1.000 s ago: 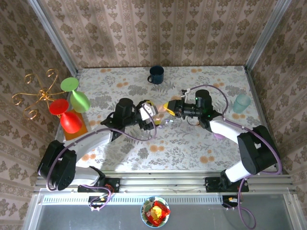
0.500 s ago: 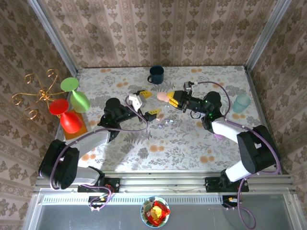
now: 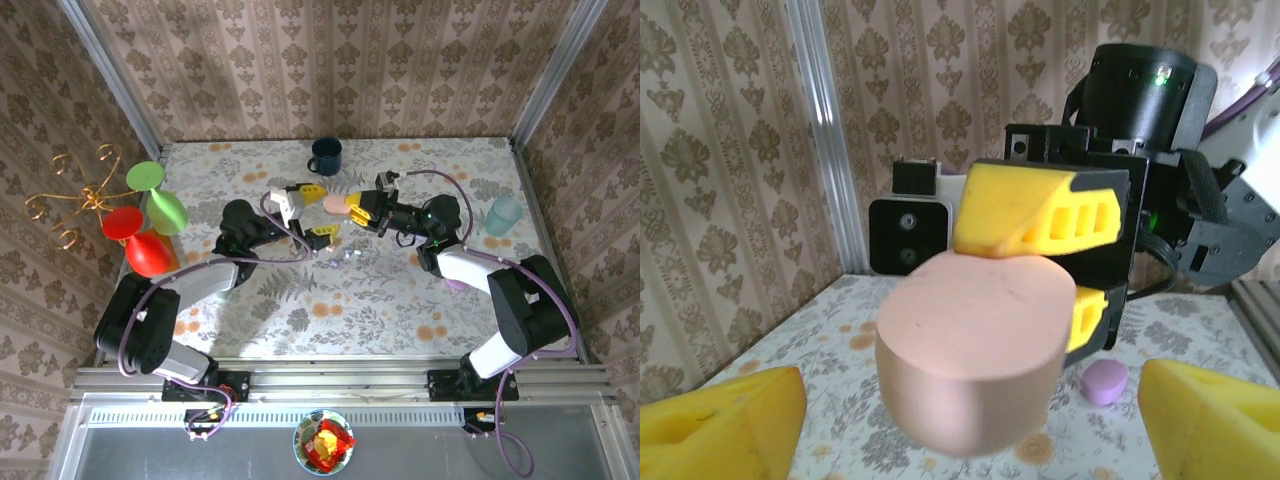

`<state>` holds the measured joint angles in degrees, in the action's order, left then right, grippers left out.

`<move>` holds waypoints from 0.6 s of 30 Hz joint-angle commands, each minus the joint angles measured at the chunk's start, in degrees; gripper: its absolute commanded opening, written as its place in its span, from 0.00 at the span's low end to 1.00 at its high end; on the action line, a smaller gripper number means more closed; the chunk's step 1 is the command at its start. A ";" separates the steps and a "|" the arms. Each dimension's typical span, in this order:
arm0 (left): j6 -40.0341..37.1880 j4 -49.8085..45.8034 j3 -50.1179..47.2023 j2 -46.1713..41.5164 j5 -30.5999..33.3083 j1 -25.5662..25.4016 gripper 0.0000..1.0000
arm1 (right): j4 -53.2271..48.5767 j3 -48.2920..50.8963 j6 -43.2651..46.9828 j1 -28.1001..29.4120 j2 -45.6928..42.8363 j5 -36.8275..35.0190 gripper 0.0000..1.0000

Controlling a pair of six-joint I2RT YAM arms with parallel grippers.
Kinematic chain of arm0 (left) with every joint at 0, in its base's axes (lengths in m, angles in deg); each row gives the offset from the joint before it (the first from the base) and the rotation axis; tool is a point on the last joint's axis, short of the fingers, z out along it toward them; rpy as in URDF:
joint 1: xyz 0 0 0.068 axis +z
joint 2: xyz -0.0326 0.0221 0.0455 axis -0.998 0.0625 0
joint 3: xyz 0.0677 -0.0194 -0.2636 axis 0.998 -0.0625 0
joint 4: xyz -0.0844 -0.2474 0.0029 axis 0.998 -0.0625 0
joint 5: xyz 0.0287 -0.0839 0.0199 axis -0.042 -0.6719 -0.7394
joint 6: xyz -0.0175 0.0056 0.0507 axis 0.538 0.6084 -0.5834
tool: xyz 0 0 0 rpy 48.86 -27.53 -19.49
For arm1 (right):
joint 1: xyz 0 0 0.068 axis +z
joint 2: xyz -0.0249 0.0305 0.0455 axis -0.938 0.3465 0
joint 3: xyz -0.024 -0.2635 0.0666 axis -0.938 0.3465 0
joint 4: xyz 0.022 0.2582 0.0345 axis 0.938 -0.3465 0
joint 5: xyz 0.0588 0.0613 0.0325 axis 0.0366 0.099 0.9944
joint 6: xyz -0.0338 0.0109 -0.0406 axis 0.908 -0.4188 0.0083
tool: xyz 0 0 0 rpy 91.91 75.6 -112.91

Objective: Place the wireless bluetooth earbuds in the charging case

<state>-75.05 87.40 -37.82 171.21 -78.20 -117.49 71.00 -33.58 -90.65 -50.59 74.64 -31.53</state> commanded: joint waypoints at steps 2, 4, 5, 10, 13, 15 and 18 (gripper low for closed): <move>5.80 9.90 1.65 2.20 -4.20 0.13 0.79 | 3.67 -2.73 -2.76 0.40 -0.60 2.49 0.07; 7.11 12.13 1.88 3.27 -5.41 0.13 0.74 | 3.65 -3.09 -3.08 0.44 -0.61 2.60 0.06; 7.26 12.72 1.94 3.66 -5.76 0.13 0.74 | 3.65 -3.28 -3.17 0.50 -0.66 2.62 0.06; 6.15 13.52 1.50 3.94 -6.43 0.04 0.72 | 3.36 -3.95 -3.91 0.61 -0.26 2.92 0.06; 5.60 13.59 1.41 3.50 -6.54 0.07 0.68 | 3.42 -3.97 -4.22 0.78 0.42 2.76 0.06; 5.59 13.55 1.48 3.36 -6.66 0.13 0.64 | 3.33 -4.01 -4.35 0.85 0.73 2.91 0.05; 5.72 13.61 1.55 3.34 -6.78 0.13 0.61 | 3.36 -3.96 -4.56 0.93 1.27 2.82 0.05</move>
<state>-70.24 98.28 -37.51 175.18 -83.36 -117.49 72.04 -35.90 -94.37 -50.06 75.21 -29.74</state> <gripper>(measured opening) 0.613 0.247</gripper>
